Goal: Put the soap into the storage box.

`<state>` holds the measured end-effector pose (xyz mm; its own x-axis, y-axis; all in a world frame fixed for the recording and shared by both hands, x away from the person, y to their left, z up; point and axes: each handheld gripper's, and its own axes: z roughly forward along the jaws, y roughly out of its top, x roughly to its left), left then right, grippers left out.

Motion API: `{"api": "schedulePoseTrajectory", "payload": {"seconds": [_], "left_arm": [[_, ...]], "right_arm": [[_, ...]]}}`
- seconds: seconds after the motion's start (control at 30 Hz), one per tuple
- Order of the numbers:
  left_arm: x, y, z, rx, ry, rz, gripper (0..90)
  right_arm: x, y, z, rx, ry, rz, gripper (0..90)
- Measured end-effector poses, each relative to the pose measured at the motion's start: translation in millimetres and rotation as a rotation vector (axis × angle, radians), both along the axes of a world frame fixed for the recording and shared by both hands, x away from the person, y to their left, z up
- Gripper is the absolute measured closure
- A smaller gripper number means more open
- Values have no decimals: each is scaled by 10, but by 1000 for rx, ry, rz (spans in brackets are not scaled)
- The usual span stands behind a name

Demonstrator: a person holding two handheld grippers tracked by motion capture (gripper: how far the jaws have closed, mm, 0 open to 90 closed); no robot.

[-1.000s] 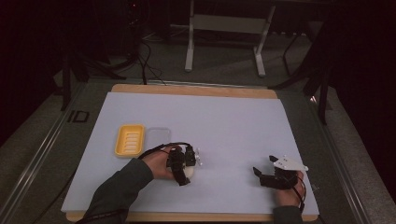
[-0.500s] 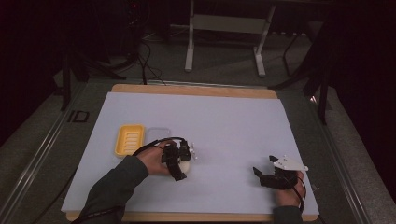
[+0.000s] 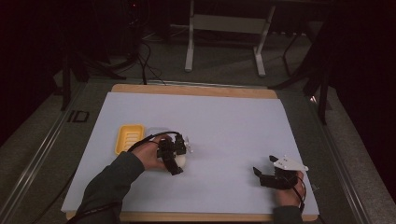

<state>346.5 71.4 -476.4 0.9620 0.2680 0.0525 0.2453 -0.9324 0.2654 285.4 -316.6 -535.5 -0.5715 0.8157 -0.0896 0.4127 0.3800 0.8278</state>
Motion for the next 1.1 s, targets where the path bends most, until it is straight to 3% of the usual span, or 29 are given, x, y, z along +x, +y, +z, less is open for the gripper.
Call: {"api": "schedulePoseTrajectory", "payload": {"seconds": [0.53, 1.1], "left_arm": [[107, 194, 88, -11, -11, 60, 240], [211, 379, 129, -17, -17, 170, 240]], "right_arm": [[-1, 0, 0, 1, -1, 0, 169], [-1, 0, 0, 0, -2, -1, 169]]}}
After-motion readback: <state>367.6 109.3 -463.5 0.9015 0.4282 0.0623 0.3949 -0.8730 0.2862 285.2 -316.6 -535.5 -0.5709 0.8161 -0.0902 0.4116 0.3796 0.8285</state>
